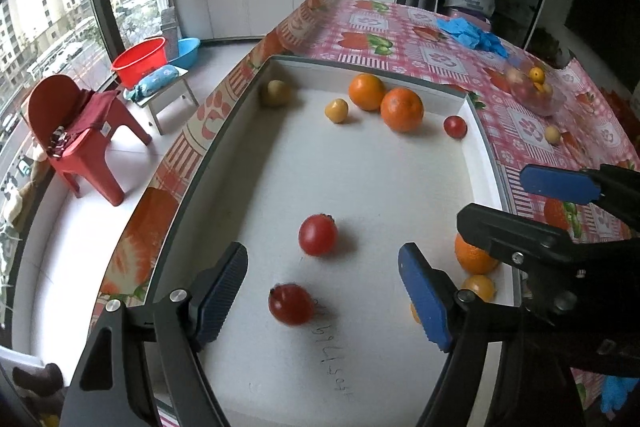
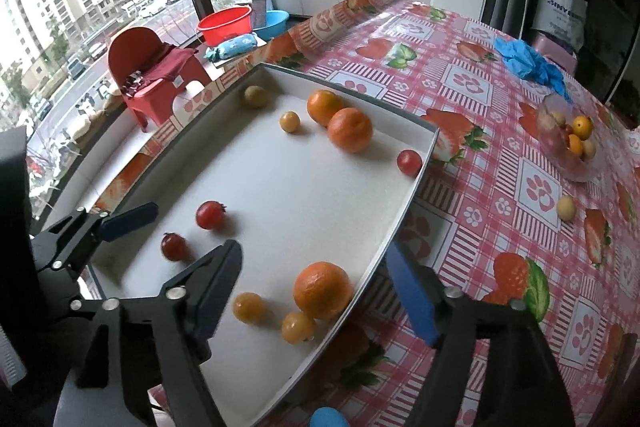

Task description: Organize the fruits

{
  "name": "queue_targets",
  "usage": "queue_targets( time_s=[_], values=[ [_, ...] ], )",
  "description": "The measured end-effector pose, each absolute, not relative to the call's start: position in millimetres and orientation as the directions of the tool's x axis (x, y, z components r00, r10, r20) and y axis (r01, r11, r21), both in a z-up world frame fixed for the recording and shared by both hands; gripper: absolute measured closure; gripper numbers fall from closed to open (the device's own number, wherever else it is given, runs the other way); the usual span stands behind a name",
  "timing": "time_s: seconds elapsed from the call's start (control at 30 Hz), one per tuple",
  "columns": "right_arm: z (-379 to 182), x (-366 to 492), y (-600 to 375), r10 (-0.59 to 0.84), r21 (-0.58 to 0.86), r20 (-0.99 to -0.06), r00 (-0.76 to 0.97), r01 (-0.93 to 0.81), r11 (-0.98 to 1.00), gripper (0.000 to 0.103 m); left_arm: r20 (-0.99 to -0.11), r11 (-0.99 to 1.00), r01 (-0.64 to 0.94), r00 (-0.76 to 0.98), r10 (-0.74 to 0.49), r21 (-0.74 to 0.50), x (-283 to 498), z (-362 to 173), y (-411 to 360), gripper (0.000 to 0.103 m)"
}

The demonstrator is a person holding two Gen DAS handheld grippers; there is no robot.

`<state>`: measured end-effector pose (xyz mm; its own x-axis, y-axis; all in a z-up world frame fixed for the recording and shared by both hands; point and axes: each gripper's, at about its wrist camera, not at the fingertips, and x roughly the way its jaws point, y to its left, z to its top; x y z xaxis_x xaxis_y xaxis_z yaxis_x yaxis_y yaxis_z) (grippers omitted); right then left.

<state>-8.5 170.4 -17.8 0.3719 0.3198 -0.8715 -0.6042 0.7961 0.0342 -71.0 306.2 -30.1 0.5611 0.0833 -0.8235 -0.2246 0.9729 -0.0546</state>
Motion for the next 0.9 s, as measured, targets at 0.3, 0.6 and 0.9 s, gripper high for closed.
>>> queue_targets(
  time_s=[0.3, 0.6, 0.9],
  values=[
    [-11, -17, 172, 0.325, 0.047, -0.878, 0.352, -0.611, 0.790, 0.017, -0.817, 0.968, -0.239, 0.571, 0.079, -0.073, -77, -25, 307, 0.000],
    [-11, -22, 171, 0.295, 0.027, -0.895, 0.333, -0.621, 0.783, 0.010, -0.834, 0.968, -0.245, 0.545, 0.091, -0.054, -81, -23, 306, 0.000],
    [-10, -24, 171, 0.268, -0.004, -0.898, 0.349, -0.616, 0.788, 0.000, -0.840, 0.966, -0.257, 0.526, 0.132, -0.009, -86, -25, 302, 0.000]
  ],
)
